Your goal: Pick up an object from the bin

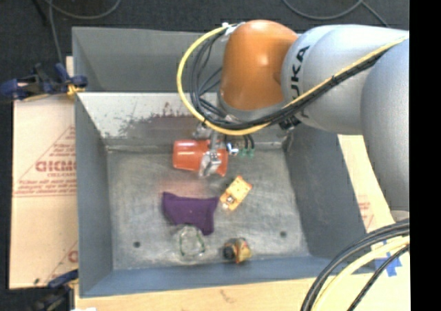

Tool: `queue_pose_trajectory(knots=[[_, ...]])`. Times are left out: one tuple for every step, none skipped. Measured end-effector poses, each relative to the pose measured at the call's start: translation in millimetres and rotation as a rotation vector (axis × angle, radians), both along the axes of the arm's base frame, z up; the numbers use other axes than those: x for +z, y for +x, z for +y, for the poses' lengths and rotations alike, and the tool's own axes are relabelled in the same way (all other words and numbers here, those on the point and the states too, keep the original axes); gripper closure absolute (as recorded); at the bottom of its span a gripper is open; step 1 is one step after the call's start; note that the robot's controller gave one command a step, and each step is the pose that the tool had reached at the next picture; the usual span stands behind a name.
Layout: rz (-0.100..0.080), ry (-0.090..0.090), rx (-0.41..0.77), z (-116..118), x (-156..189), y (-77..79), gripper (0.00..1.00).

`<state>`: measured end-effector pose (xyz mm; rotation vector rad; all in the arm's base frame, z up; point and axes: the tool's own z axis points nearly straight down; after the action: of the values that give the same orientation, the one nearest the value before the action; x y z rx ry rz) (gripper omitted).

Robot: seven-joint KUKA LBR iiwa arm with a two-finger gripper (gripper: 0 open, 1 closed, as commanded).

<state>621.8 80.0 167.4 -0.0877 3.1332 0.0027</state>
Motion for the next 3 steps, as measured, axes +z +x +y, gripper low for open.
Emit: queue_pose_trajectory(knots=[[0.003,0.000,-0.008,0.7,-4.3,-2.7,1.00],[0.004,0.000,-0.008,-2.2,-3.3,-3.9,1.00],[0.004,-0.001,-0.006,-2.9,-1.8,-6.7,1.00]])
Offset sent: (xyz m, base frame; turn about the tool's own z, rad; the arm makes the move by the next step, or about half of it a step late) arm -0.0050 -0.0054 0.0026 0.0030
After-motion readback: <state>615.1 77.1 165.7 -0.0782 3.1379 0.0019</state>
